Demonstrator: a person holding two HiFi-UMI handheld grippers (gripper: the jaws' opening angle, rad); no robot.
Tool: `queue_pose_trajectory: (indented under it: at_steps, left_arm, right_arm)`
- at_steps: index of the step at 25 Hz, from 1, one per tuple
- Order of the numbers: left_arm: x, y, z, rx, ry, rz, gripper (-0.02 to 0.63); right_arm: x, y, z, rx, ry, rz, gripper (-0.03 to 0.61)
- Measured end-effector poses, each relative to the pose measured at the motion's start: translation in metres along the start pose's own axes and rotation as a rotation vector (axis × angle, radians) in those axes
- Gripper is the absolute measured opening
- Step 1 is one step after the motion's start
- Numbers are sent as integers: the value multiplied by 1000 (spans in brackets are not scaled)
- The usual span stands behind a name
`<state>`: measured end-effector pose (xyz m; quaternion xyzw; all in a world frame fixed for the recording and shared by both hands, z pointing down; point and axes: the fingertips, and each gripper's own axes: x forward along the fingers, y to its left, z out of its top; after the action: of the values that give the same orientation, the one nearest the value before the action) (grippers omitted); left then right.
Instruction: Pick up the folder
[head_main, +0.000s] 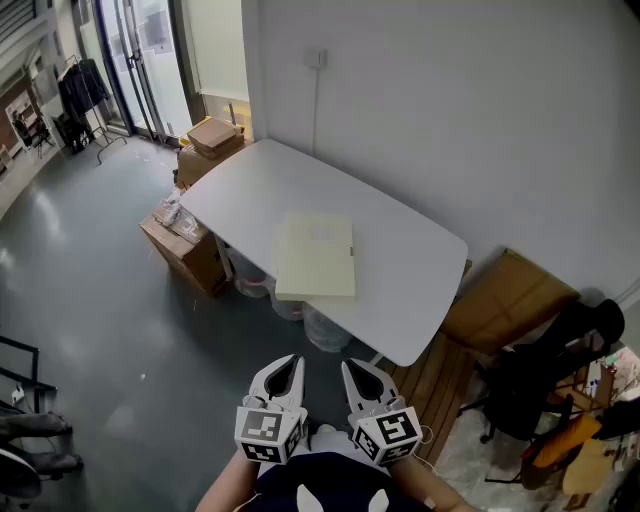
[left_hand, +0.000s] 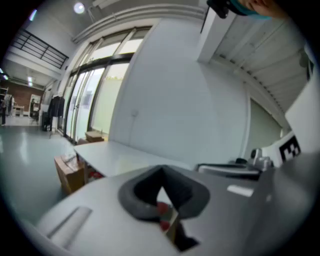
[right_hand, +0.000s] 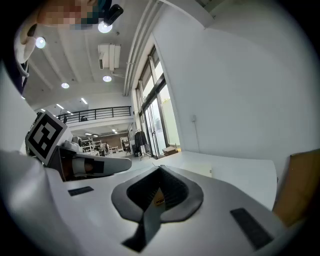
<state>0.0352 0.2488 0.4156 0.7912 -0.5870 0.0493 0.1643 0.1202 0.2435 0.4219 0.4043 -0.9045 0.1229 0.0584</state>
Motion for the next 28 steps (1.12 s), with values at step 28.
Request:
queue_pose_trajectory:
  at_steps: [28]
  left_arm:
    - [58,83,19,15,28,-92,5]
  right_arm:
    - [103,3,14,-79,-12,-126,10]
